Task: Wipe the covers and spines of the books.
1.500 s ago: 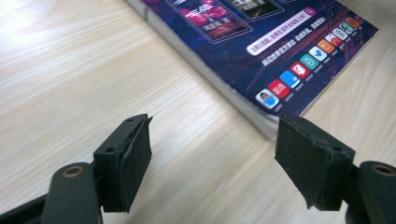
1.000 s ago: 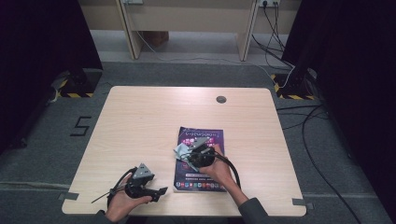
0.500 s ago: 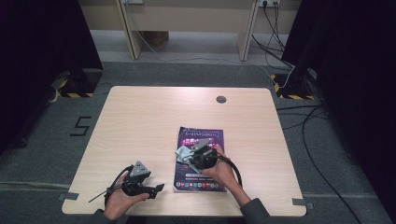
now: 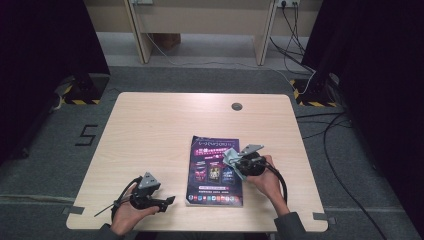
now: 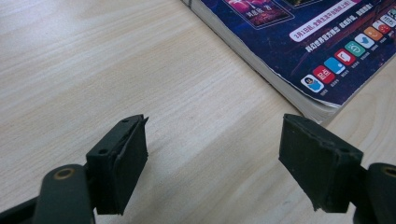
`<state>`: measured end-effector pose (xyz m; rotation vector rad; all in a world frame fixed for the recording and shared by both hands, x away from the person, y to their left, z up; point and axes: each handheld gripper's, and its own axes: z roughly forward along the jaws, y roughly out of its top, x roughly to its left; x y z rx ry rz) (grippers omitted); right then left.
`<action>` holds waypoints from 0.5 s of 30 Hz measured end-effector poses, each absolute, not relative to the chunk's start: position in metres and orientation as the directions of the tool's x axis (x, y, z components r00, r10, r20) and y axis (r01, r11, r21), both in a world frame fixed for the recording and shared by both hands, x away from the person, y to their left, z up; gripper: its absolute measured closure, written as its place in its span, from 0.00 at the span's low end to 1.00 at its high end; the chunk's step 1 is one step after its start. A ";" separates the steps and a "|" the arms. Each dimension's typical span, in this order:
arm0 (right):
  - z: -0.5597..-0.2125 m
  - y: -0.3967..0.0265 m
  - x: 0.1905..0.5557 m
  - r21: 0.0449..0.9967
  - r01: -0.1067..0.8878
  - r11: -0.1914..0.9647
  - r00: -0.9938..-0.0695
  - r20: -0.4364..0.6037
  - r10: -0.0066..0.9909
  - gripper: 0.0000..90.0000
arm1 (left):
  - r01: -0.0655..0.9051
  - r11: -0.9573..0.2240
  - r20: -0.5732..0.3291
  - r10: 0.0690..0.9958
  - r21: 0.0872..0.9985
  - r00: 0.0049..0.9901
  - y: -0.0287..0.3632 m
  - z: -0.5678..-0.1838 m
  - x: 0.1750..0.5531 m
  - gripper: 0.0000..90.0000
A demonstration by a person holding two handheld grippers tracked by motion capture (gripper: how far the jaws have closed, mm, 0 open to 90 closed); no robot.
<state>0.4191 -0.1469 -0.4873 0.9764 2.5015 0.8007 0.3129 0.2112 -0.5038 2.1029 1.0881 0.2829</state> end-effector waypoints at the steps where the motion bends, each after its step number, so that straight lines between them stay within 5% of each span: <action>1: -0.487 -0.145 0.418 0.608 0.505 0.613 -0.710 -0.111 0.695 0.87 | 0.614 -0.369 -0.133 0.776 0.698 0.617 0.211 -0.504 0.313 0.25; 15: -0.490 -0.069 0.391 0.631 0.392 0.669 -0.842 -0.047 0.538 0.86 | 0.620 -0.361 -0.113 0.798 0.697 0.592 0.216 -0.503 0.315 0.25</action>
